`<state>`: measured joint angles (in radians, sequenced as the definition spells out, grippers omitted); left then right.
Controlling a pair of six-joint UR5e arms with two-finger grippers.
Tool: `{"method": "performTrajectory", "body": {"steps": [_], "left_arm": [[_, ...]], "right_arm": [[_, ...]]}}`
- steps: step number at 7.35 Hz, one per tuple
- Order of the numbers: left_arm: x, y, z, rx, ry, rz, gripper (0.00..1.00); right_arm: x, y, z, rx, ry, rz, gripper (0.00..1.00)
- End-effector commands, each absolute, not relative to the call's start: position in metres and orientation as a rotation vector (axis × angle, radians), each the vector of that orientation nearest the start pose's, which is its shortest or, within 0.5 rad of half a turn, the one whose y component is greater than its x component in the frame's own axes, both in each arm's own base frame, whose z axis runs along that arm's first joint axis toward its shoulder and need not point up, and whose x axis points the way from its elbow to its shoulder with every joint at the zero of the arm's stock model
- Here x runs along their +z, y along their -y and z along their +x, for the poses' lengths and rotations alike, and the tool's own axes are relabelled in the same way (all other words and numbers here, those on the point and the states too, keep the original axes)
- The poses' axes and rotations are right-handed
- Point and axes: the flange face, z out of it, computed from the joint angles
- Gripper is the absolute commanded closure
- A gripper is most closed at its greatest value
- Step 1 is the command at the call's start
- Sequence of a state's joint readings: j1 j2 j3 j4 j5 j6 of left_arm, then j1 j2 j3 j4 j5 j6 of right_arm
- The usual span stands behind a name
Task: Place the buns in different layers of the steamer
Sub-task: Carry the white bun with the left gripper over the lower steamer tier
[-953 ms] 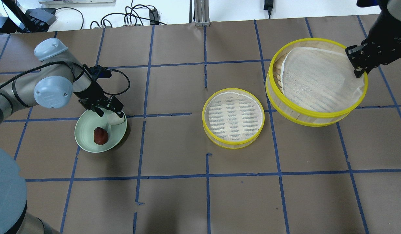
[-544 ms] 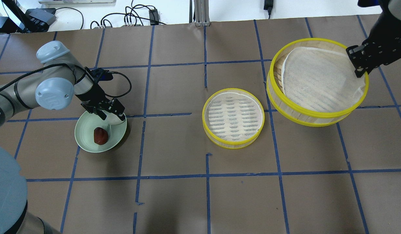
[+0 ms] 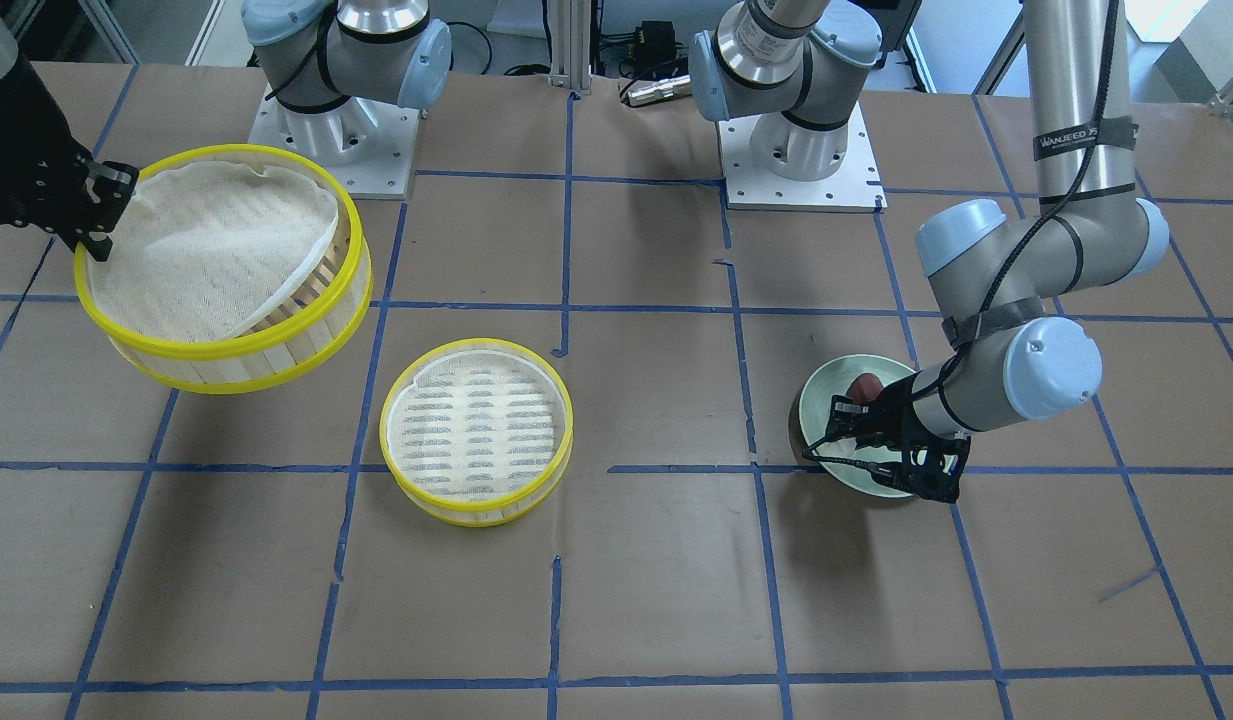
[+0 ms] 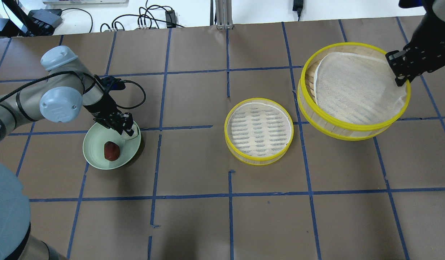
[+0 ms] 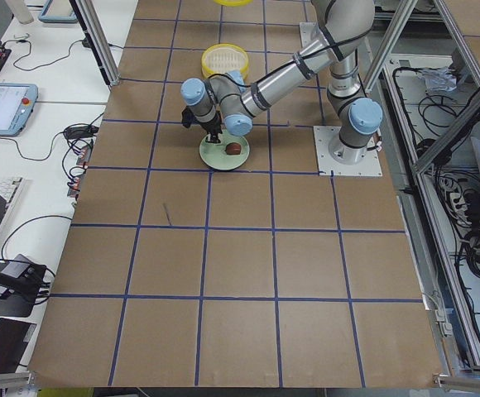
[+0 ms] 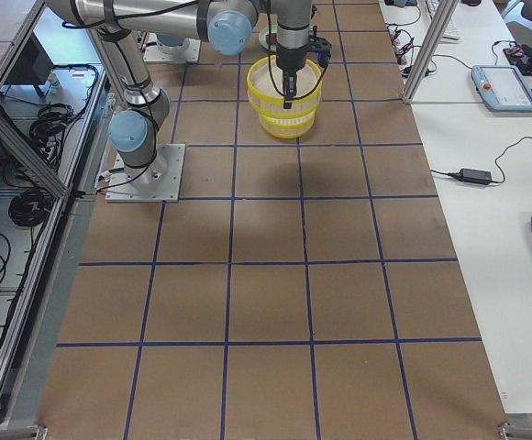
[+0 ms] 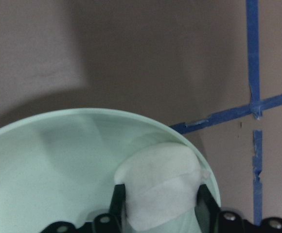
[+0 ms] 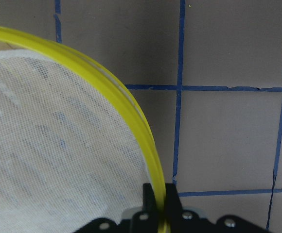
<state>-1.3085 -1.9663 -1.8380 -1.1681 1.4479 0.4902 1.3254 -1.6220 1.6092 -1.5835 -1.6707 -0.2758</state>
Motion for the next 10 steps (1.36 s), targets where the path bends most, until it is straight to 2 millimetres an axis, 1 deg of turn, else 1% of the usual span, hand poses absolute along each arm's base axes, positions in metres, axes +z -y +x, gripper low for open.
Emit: {"method": "performTrajectory", "body": {"steps": [1,2,3,4,5,6,7,8,9,10], "left_arm": [[0.205,0.567,0.004,0.298,-3.283,0.363,0.82],[0.224,0.572,0.007,0.251,-3.263,0.353,0.85],[0.244,0.576,0.014,0.311,-3.163,0.31,0.85],[0.279,0.58,0.006,0.331,-3.16,0.319,0.85],[0.299,0.585,-0.038,0.3,-3.237,0.206,0.85],[0.307,0.582,-0.109,0.277,-3.255,0.112,0.85],[0.319,0.576,-0.179,0.236,-3.299,0.032,0.85],[0.328,0.572,-0.229,0.202,-3.383,-0.052,0.85],[0.332,0.557,-0.279,0.255,-3.473,-0.161,0.85],[0.319,0.548,-0.333,0.292,-3.559,-0.269,0.85]], "right_arm": [[0.496,0.488,0.005,0.001,-3.244,-0.045,0.91],[0.497,0.488,0.004,-0.004,-3.245,-0.045,0.91],[0.495,0.489,0.004,0.004,-3.245,-0.043,0.91],[0.494,0.489,0.002,0.013,-3.247,-0.038,0.91],[0.492,0.489,0.001,0.017,-3.251,-0.038,0.91],[0.492,0.489,0.0,0.019,-3.254,-0.036,0.91],[0.491,0.49,-0.009,0.019,-3.251,-0.004,0.91],[0.489,0.488,-0.022,0.03,-3.246,0.038,0.91],[0.488,0.488,-0.025,0.031,-3.243,0.051,0.91],[0.489,0.488,-0.025,0.024,-3.239,0.056,0.89]]}}
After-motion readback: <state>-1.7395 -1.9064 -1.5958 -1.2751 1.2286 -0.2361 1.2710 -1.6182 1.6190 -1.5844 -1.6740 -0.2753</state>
